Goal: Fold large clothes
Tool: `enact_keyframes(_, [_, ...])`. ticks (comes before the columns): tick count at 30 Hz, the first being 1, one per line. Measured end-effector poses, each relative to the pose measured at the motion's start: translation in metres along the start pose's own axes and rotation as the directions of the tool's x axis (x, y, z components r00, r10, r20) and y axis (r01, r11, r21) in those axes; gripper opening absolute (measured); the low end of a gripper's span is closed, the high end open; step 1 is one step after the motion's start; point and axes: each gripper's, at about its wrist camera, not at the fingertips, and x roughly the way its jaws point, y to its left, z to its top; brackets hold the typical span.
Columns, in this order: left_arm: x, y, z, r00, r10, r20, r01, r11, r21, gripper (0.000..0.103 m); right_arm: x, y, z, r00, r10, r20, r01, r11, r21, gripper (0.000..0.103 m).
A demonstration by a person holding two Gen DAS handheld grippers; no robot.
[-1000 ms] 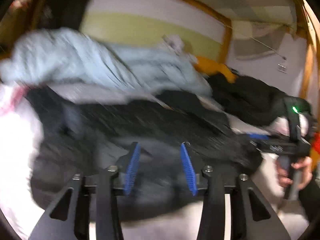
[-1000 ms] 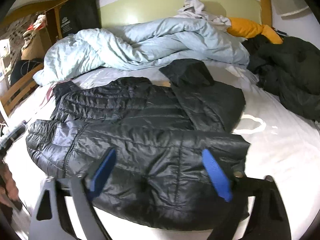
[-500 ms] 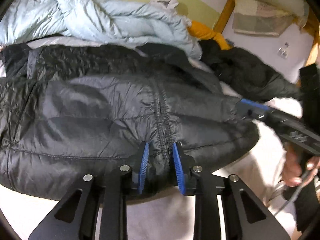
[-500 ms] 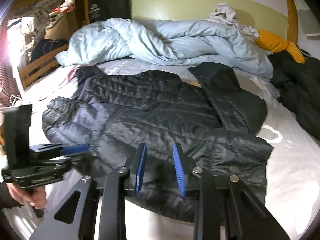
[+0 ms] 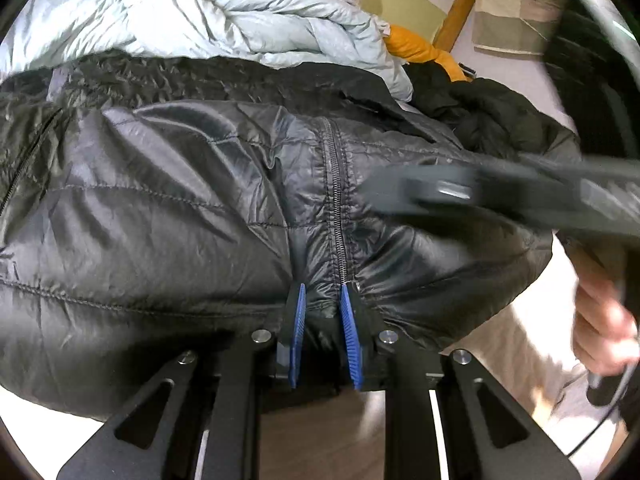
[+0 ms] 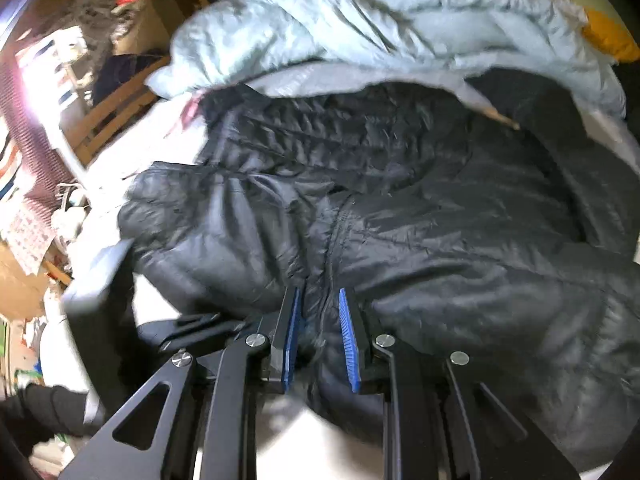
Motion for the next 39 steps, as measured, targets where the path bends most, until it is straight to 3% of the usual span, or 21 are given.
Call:
enact_keyframes(5, [0.002, 0.000, 0.000, 1.000, 0.005, 0.001, -0.005, 1.000, -0.006, 0.019, 0.046, -0.026, 0.024, 0.997, -0.002, -0.071, 0.009, 0.995, 0.099, 0.022])
enact_keyframes(10, [0.002, 0.004, 0.001, 1.000, -0.015, -0.005, 0.015, 0.999, -0.029, 0.019, 0.057, -0.042, 0.042, 0.999, -0.042, -0.031, 0.045, 0.992, 0.118, 0.020])
enact_keyframes(15, [-0.005, 0.010, 0.003, 0.997, -0.072, 0.012, 0.072, 0.996, -0.057, 0.019, 0.030, -0.042, 0.042, 0.999, -0.033, 0.029, 0.030, 0.993, 0.115, 0.019])
enact_keyframes(19, [-0.027, 0.001, 0.006, 0.995, -0.076, 0.066, 0.075, 0.997, 0.019, 0.020, -0.013, -0.032, 0.019, 0.995, -0.038, 0.092, 0.035, 0.999, 0.039, 0.019])
enact_keyframes(21, [-0.038, -0.002, 0.011, 0.993, -0.089, 0.075, 0.088, 0.996, 0.022, 0.020, -0.034, -0.029, 0.003, 0.993, -0.002, 0.117, 0.000, 1.000, 0.021, 0.019])
enact_keyframes(25, [-0.052, -0.006, 0.019, 0.998, -0.035, 0.055, 0.033, 0.999, 0.039, 0.020, -0.054, -0.013, -0.019, 0.989, 0.081, 0.120, -0.076, 0.996, -0.050, 0.019])
enact_keyframes(30, [-0.055, -0.001, 0.023, 0.994, -0.104, 0.023, 0.104, 0.995, 0.010, 0.020, -0.055, 0.015, -0.037, 0.988, 0.129, 0.087, -0.114, 0.981, -0.155, 0.019])
enact_keyframes(39, [-0.052, -0.004, 0.021, 0.985, -0.170, -0.011, 0.170, 0.985, 0.008, 0.020, -0.045, 0.011, -0.043, 0.971, 0.234, 0.051, -0.226, 0.966, -0.127, 0.019])
